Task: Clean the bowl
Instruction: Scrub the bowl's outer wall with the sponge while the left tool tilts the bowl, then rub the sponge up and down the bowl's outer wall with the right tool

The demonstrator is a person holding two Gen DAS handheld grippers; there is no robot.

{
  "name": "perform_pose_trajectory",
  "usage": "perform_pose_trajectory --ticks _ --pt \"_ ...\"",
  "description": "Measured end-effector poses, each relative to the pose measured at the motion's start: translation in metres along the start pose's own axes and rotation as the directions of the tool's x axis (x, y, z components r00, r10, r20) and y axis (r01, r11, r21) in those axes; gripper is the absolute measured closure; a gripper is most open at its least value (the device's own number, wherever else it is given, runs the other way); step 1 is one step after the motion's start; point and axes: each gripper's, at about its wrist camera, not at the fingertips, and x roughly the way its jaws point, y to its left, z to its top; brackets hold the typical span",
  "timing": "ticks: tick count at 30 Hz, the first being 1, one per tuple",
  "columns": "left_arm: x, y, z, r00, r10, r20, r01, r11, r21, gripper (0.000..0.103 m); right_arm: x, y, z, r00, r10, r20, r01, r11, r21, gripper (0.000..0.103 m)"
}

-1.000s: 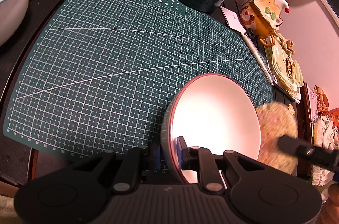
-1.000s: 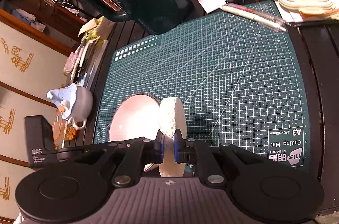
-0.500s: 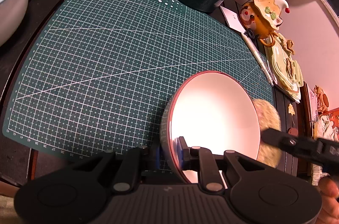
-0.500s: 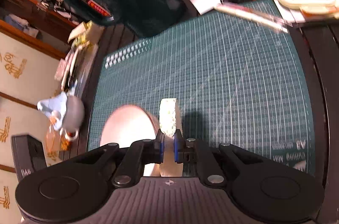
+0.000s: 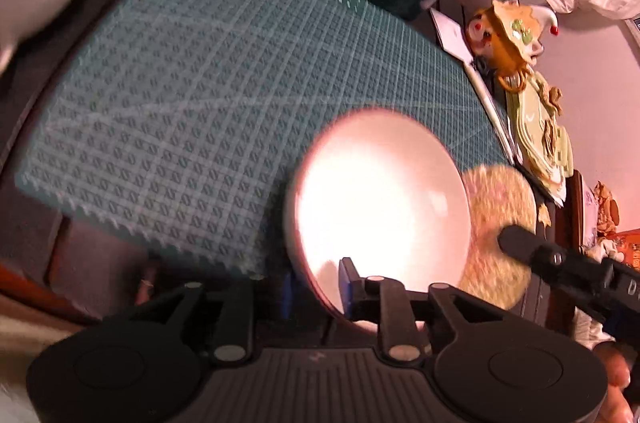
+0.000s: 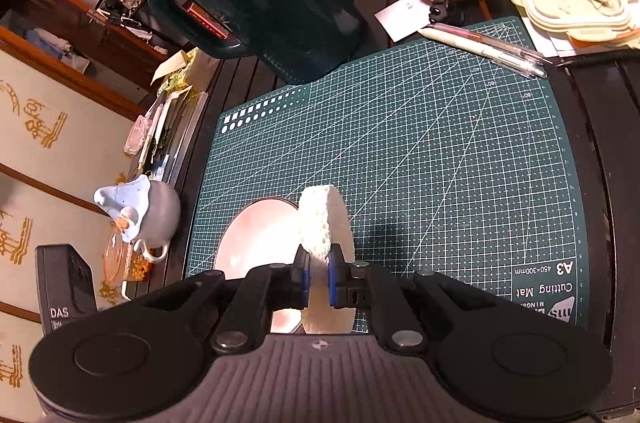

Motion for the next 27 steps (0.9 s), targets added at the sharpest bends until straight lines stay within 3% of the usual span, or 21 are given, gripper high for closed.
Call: perform_pose_trajectory --ticks 4,10,17,27 --pt "0.001 -0.002 -0.004 1.000 0.013 0.012 -0.013 1.000 -0.003 0.076 -0.001 0.000 -0.001 1.000 0.008 -0.001 -0.008 1.000 0.002 0.095" --pt "-0.001 0.008 0.006 1.000 0.007 0.031 -0.006 1.000 -0.016 0.084 -0.003 0.003 -0.002 1.000 0.004 -0.002 -0.004 1.000 -0.007 0.095" --pt "-0.005 0.004 0.024 0.995 0.029 0.093 -0.043 0.988 0.151 0.088 -0.005 0.005 -0.002 1.000 0.005 0.001 -0.005 1.000 -0.015 0.095" --pt "-0.003 0.012 0.039 0.998 -0.062 -0.028 0.067 0.959 0.275 0.088 -0.010 0.004 0.000 1.000 0.017 0.014 -0.017 1.000 -0.014 0.095"
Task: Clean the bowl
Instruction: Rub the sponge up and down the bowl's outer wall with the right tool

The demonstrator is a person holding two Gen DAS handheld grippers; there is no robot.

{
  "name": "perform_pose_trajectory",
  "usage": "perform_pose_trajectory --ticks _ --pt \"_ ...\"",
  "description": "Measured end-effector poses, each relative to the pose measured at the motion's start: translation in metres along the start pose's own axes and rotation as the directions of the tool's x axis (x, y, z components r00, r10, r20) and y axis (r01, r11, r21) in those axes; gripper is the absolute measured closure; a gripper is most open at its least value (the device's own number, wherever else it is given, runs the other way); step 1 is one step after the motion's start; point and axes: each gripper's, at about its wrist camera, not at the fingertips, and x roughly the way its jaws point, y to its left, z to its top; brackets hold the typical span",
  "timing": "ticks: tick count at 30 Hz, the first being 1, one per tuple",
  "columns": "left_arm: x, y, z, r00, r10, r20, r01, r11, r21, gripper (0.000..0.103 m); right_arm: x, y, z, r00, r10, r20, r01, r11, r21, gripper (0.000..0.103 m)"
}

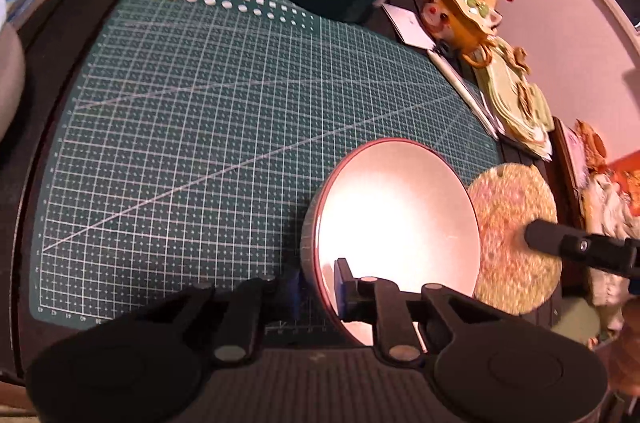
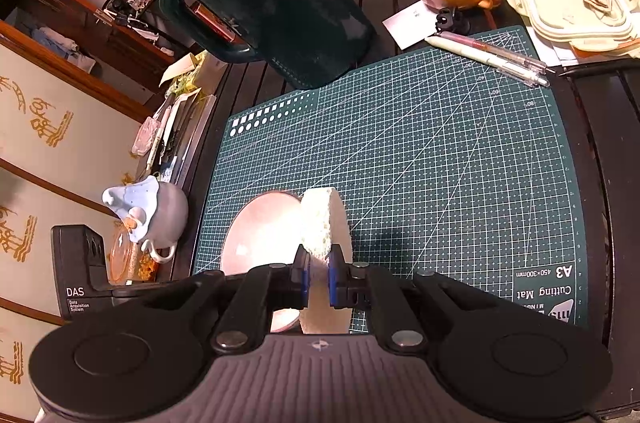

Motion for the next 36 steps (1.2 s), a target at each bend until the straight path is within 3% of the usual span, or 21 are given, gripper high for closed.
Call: perform_pose_trajectory --ticks 6,13,16,21,22,24,32,36 --pt "0.001 0.010 0.004 0.999 -0.039 -0.030 0.039 0.999 -0.030 0.088 -0.003 -0.002 0.001 1.000 0.011 0.005 -0.011 1.000 -0.004 0.095" --pt "-0.004 0.000 0.005 0.998 0.044 0.040 -0.041 0.997 -0.065 0.087 0.001 0.000 0.000 1.000 -0.005 -0.003 0.005 1.000 -0.008 0.095" --pt "-0.013 -0.005 -0.001 0.998 0.044 0.039 -0.041 0.996 -0.074 0.079 0.000 0.002 0.000 1.000 -0.017 0.003 0.017 1.000 -0.018 0.095" --pt "-0.009 -0.020 -0.010 0.992 0.114 0.061 -0.110 0.992 -0.069 0.084 -0.003 0.003 0.000 1.000 -0.003 0.012 0.003 1.000 -0.012 0.095" --pt "-0.006 -0.022 -0.011 0.988 0.141 0.065 -0.137 0.989 -0.064 0.093 -0.003 0.002 0.000 1.000 0.004 0.010 -0.004 1.000 -0.006 0.095" --pt "-0.002 -0.023 -0.012 0.981 0.175 0.078 -0.170 0.983 -0.067 0.094 0.001 -0.001 0.000 1.000 0.016 0.001 -0.016 1.000 0.012 0.095" --pt "-0.003 -0.017 -0.015 0.982 0.171 0.084 -0.163 0.983 -0.086 0.093 0.024 -0.036 0.000 0.993 0.105 -0.057 -0.092 0.975 0.201 0.095" --pt "-0.003 -0.015 -0.015 0.983 0.162 0.082 -0.154 0.983 -0.097 0.092 0.024 -0.038 0.000 0.993 0.094 -0.065 -0.078 0.972 0.222 0.095"
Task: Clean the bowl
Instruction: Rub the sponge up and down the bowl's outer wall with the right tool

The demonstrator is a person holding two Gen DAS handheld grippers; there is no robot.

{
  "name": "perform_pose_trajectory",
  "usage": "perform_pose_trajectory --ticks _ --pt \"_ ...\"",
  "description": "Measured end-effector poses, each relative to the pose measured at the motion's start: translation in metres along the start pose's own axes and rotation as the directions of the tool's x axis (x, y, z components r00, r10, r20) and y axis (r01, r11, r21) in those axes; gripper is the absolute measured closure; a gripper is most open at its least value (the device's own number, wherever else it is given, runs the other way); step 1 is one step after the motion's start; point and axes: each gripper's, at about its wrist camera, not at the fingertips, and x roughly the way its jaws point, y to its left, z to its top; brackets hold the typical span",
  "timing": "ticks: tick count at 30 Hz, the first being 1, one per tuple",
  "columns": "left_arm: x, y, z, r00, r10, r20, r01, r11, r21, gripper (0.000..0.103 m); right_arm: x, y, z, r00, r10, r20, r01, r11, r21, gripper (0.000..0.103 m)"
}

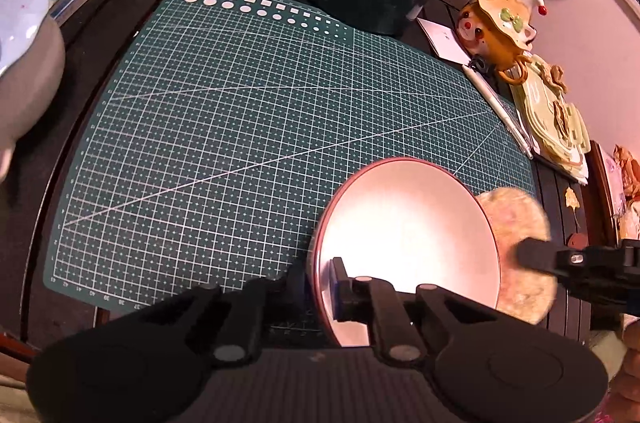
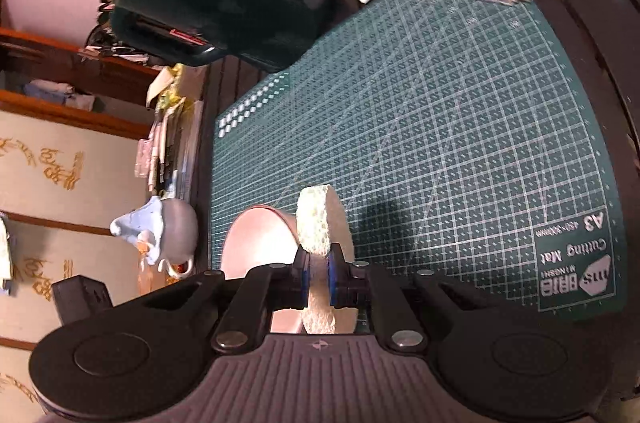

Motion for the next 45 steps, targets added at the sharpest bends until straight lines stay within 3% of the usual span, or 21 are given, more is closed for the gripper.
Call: perform_pose_trajectory --ticks 5,13,19,26,33,40,45 --pt "0.000 0.002 0.000 1.000 -0.006 0.001 0.006 1.000 -0.017 0.092 -0.021 0.013 -0.001 0.998 0.039 0.057 -0.037 0.998 -0.048 0.095" --pt "0.003 0.007 0.001 0.999 -0.031 -0.008 0.030 0.998 -0.060 0.091 -0.002 0.004 0.000 1.000 -0.012 0.005 0.012 1.000 -0.013 0.095" --pt "0.005 0.009 0.001 0.999 -0.044 -0.012 0.043 0.997 -0.068 0.090 -0.026 0.019 -0.002 0.997 0.027 0.070 -0.021 0.997 -0.073 0.095" --pt "0.006 0.010 0.002 0.999 -0.048 -0.015 0.047 0.997 -0.065 0.090 0.002 0.001 0.000 1.000 -0.013 -0.009 0.013 1.000 -0.015 0.095" --pt "0.007 0.010 0.002 0.999 -0.051 -0.017 0.050 0.997 -0.062 0.090 -0.026 0.012 0.000 0.997 0.045 0.068 -0.041 0.998 -0.054 0.095" --pt "0.008 0.010 0.002 0.998 -0.051 -0.019 0.050 0.997 -0.060 0.089 0.004 -0.004 0.002 1.000 -0.005 -0.019 0.005 1.000 0.013 0.095" --pt "0.009 0.009 0.002 0.999 -0.051 -0.020 0.050 0.997 -0.055 0.089 -0.026 0.009 0.002 0.997 0.051 0.060 -0.049 0.998 -0.037 0.095"
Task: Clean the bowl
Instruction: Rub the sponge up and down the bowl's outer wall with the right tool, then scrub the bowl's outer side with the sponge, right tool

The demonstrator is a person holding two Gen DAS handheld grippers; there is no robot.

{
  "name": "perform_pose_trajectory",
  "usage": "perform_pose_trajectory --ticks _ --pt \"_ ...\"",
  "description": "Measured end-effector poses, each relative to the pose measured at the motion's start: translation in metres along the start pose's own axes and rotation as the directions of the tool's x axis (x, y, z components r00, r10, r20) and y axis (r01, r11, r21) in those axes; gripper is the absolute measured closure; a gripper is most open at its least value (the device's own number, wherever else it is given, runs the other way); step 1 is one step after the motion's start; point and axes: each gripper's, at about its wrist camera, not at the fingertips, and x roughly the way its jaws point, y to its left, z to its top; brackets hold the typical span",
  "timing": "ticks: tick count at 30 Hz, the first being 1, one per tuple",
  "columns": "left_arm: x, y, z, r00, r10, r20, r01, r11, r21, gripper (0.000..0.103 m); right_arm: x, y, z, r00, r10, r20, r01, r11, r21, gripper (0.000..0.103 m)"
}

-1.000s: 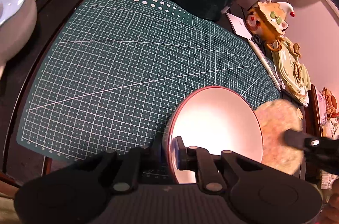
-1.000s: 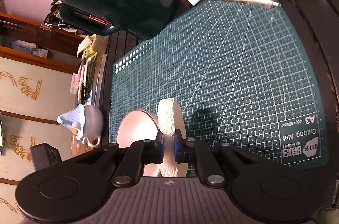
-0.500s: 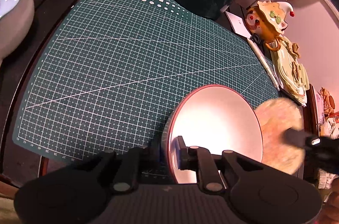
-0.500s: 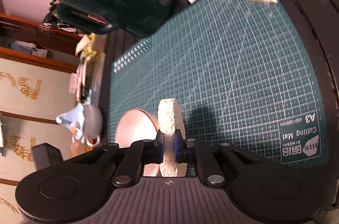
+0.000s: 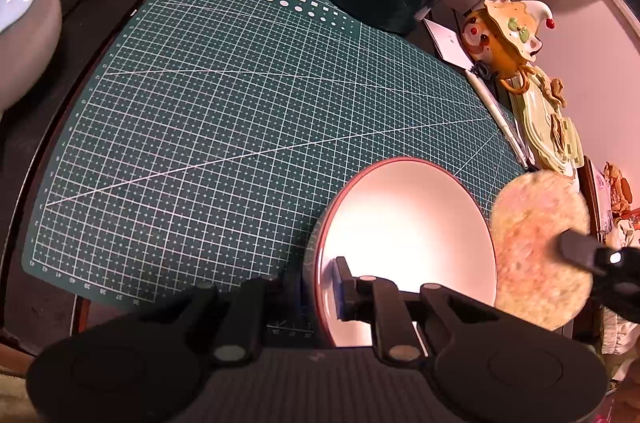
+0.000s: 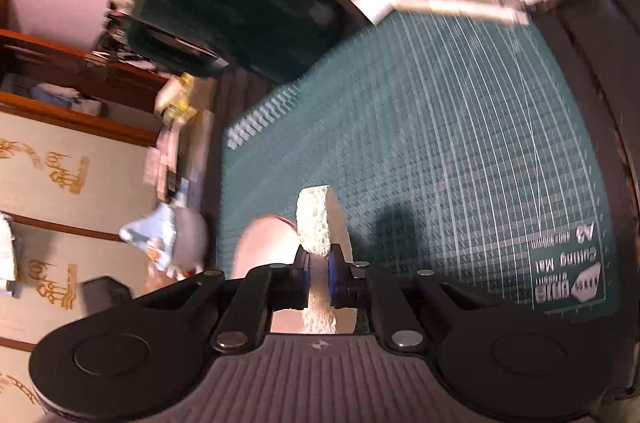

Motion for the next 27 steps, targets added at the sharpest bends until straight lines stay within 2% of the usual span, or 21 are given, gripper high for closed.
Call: perform_pose_trajectory --ticks 3,9,15,19,22,27 --pt "0.000 0.000 0.000 1.000 0.001 0.001 -0.001 1.000 0.003 0.089 0.004 0.000 -0.001 1.000 0.006 -0.004 -0.006 1.000 -0.002 0.095" --pt "0.000 0.000 0.000 1.000 0.001 0.001 -0.001 1.000 0.004 0.089 0.025 -0.017 -0.001 0.996 -0.051 -0.073 0.054 0.997 0.049 0.095" --pt "0.000 0.000 0.000 1.000 0.002 0.001 -0.002 1.000 0.007 0.089 0.002 0.000 0.000 1.000 -0.017 0.002 0.017 1.000 -0.014 0.095" --pt "0.000 -0.001 -0.001 1.000 0.002 0.002 -0.002 1.000 0.007 0.089 0.021 -0.006 -0.003 0.998 -0.047 -0.047 0.047 0.999 -0.002 0.095" --pt "0.000 -0.001 -0.002 1.000 0.002 0.002 -0.002 1.000 0.008 0.089 0.037 -0.020 -0.004 0.991 -0.067 -0.118 0.073 0.996 0.046 0.095" --pt "0.000 -0.001 -0.001 1.000 0.003 0.001 -0.003 1.000 0.009 0.089 0.012 -0.011 0.000 0.999 -0.018 -0.040 0.019 0.999 0.037 0.094"
